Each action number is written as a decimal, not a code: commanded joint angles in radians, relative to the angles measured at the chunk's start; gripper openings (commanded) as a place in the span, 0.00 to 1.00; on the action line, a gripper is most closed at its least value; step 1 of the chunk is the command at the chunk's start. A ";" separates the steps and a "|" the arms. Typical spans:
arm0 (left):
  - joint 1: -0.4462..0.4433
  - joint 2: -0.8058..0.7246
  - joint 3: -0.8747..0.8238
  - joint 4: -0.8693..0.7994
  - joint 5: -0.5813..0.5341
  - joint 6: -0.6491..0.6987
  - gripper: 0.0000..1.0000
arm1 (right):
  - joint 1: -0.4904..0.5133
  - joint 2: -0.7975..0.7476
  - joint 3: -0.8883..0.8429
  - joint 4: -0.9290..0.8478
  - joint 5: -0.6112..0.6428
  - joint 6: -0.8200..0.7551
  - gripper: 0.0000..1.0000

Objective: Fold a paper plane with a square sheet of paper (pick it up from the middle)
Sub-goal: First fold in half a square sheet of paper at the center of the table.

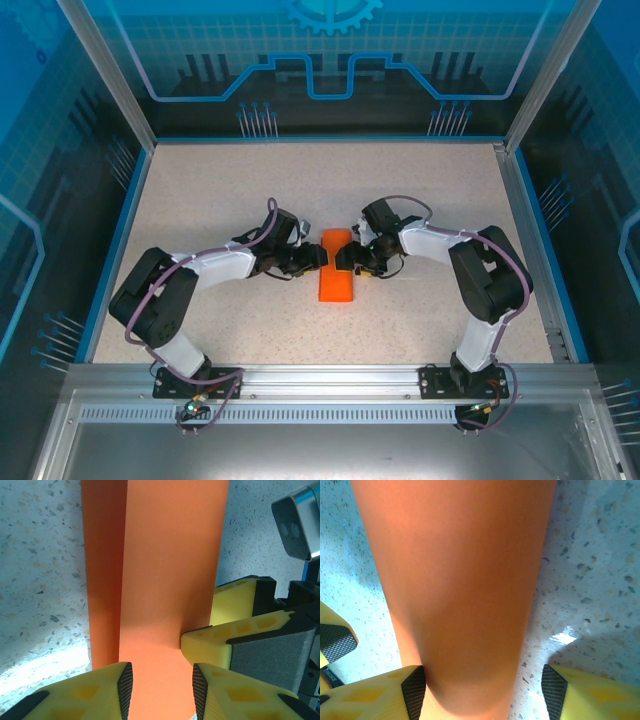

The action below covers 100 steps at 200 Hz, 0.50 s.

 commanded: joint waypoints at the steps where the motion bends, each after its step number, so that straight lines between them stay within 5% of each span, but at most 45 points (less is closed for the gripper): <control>1: -0.006 0.022 0.029 -0.022 0.004 0.001 0.39 | 0.025 0.002 0.038 -0.064 0.043 -0.015 0.67; 100: -0.005 -0.100 -0.045 -0.083 -0.249 -0.037 0.37 | 0.097 0.075 0.140 -0.206 0.237 0.032 0.72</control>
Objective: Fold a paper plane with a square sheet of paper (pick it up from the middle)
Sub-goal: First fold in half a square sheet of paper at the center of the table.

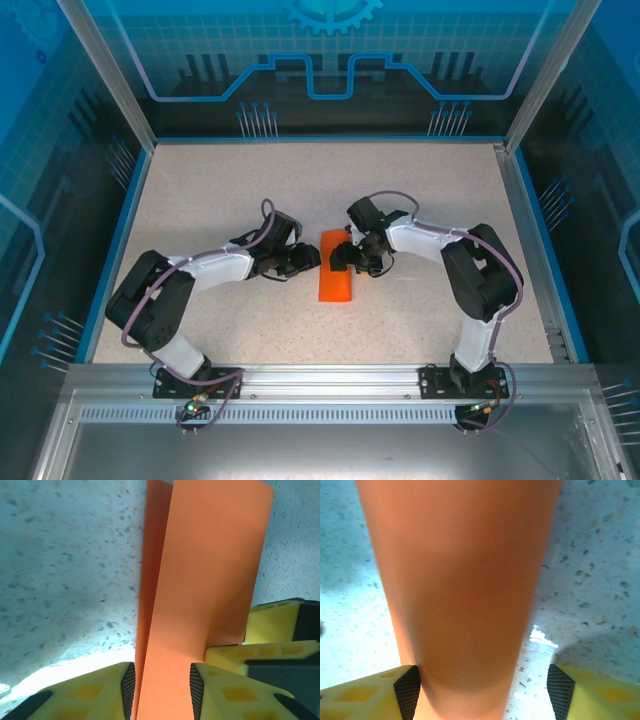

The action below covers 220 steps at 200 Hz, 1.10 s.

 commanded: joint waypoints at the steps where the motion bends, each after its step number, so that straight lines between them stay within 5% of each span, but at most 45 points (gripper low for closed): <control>1: -0.005 -0.063 -0.022 -0.037 -0.093 -0.020 0.37 | 0.018 0.029 0.024 -0.065 0.055 0.019 0.72; 63: -0.003 -0.127 -0.046 -0.056 -0.151 -0.014 0.39 | 0.018 0.053 0.049 -0.082 0.046 0.008 0.77; 220: -0.005 -0.096 -0.028 -0.046 -0.102 -0.016 0.37 | 0.029 0.140 0.087 -0.170 0.124 0.014 0.80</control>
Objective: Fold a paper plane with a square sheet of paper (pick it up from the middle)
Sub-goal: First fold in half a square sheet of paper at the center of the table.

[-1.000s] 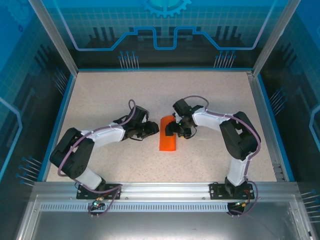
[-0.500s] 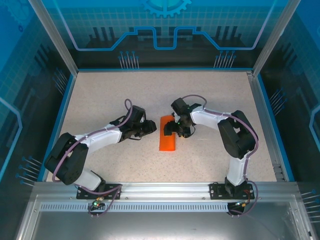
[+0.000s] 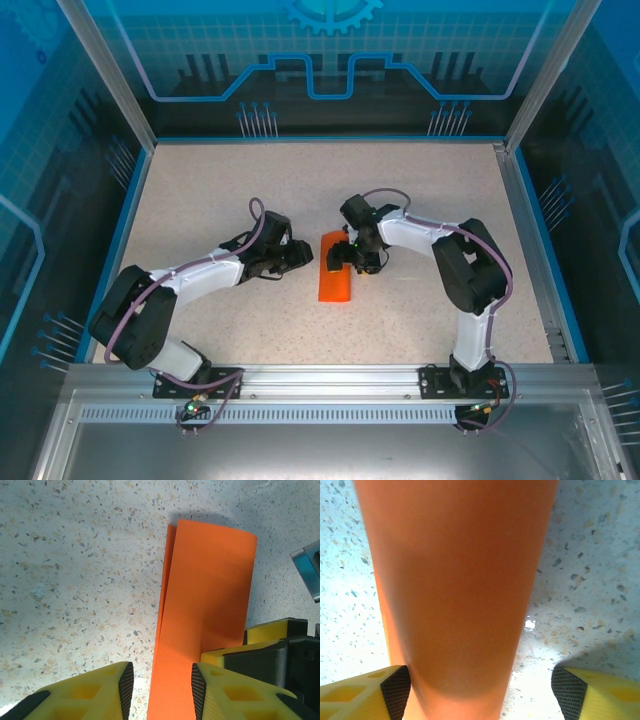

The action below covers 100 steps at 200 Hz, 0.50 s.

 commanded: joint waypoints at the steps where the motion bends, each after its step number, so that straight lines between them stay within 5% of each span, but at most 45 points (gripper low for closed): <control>1: -0.005 0.012 0.003 -0.016 0.030 -0.002 0.37 | 0.016 0.069 -0.012 -0.058 0.086 0.000 0.80; 54: -0.004 0.096 0.051 0.006 0.125 -0.027 0.23 | 0.025 0.096 -0.007 -0.065 0.112 0.003 0.80; 100: -0.004 0.115 0.054 0.027 0.136 -0.049 0.22 | 0.026 0.110 -0.003 -0.079 0.120 -0.018 0.80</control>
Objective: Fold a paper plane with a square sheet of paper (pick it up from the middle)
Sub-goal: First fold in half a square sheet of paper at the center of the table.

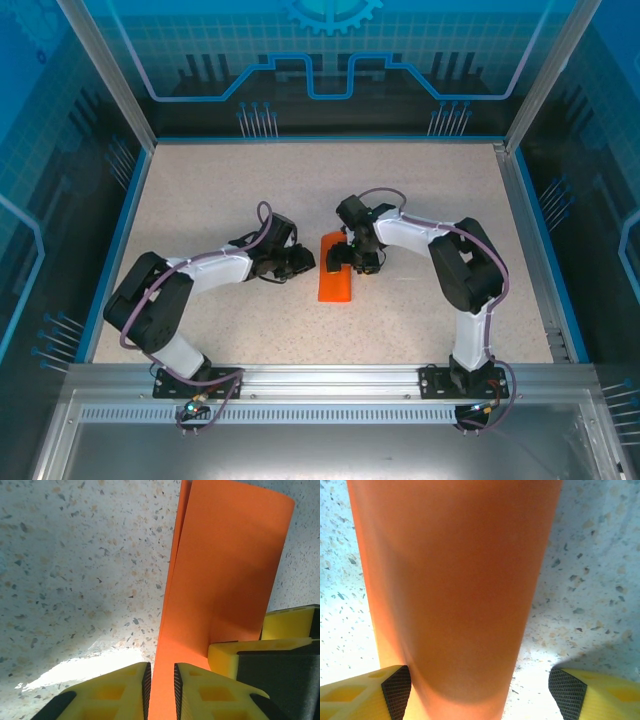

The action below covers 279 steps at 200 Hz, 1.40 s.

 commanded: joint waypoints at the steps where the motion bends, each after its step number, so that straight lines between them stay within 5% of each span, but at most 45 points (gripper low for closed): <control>1: -0.005 0.007 0.032 0.018 0.033 -0.020 0.22 | 0.008 0.087 -0.034 -0.043 0.079 -0.019 0.80; 50: -0.005 0.006 0.039 0.009 0.027 -0.021 0.23 | 0.007 0.101 -0.020 -0.065 0.090 -0.037 0.81; 113: -0.004 0.052 0.052 0.067 0.122 -0.036 0.23 | -0.009 0.035 -0.047 0.036 -0.040 -0.034 0.78; 179: -0.019 0.165 0.096 0.093 0.184 -0.060 0.15 | -0.014 0.035 -0.067 0.059 -0.058 -0.031 0.78; 279: -0.027 0.202 0.103 0.030 0.136 -0.052 0.11 | -0.046 -0.070 -0.113 0.169 -0.174 -0.010 0.79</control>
